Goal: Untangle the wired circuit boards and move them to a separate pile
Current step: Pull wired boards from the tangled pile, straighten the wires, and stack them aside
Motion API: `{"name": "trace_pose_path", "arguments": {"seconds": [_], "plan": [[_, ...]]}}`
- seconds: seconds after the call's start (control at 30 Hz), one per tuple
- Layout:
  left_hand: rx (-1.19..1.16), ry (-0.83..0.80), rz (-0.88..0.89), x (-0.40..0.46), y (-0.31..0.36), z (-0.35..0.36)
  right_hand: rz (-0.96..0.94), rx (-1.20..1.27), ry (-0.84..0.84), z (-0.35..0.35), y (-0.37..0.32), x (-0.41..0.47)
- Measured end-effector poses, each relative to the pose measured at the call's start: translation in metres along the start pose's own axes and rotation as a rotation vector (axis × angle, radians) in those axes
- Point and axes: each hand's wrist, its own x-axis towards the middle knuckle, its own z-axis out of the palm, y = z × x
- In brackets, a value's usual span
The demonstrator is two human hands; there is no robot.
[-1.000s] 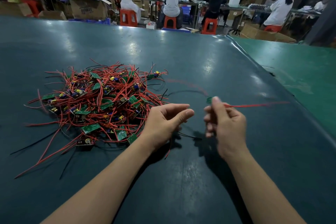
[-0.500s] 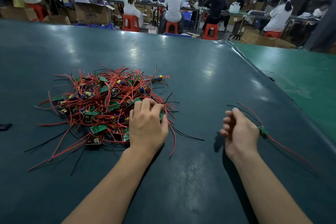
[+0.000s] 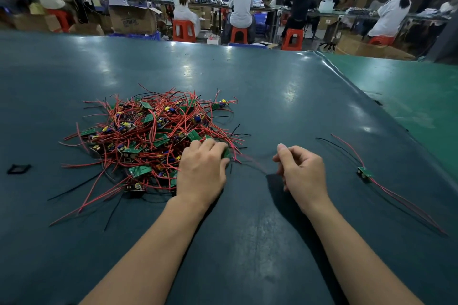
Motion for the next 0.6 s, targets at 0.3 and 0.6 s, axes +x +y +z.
{"name": "trace_pose_path", "arguments": {"seconds": [0.3,0.6], "plan": [[-0.950,0.482,-0.044,0.001,0.024,-0.010,0.007,0.089,-0.025,0.003,-0.004,0.004],[-1.519,0.037,-0.334,0.004,0.036,-0.007,0.001,0.417,-0.356,0.016,-0.022,-0.013]]}}
